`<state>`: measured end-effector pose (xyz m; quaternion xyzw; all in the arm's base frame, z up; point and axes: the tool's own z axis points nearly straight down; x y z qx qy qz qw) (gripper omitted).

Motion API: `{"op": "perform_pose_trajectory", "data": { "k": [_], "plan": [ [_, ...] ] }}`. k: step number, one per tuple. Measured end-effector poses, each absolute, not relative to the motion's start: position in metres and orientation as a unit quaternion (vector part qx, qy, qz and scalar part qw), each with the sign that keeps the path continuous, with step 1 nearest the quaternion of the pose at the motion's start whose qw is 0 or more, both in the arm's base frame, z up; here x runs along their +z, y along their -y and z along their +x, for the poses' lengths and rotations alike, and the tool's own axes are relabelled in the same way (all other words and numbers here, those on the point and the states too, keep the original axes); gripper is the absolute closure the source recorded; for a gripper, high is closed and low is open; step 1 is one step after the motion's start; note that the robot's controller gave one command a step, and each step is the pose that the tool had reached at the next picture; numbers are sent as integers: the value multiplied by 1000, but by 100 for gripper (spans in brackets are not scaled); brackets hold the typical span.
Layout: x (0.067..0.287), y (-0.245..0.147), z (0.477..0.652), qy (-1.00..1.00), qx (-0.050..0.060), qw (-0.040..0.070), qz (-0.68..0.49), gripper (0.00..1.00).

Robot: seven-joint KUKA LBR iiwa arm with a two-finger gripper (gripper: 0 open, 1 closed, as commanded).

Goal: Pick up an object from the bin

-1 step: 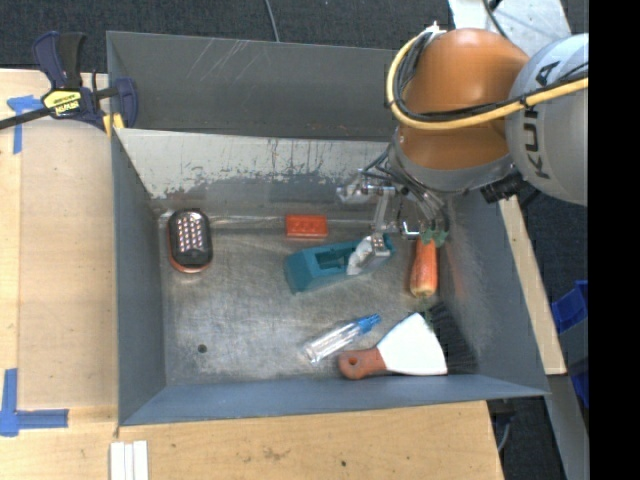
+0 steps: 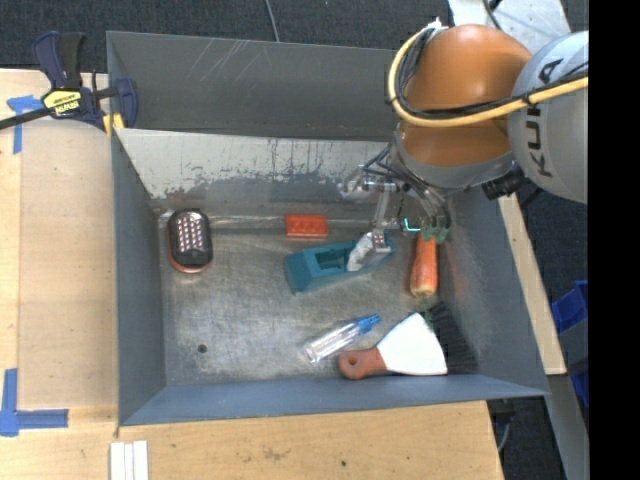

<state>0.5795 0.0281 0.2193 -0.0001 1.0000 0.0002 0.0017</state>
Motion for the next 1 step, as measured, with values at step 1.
{"op": "perform_pose_trajectory", "data": {
  "k": [1],
  "plan": [
    [170, -37, 581, -1000, 0, 5, -2, 0]
  ]
}}
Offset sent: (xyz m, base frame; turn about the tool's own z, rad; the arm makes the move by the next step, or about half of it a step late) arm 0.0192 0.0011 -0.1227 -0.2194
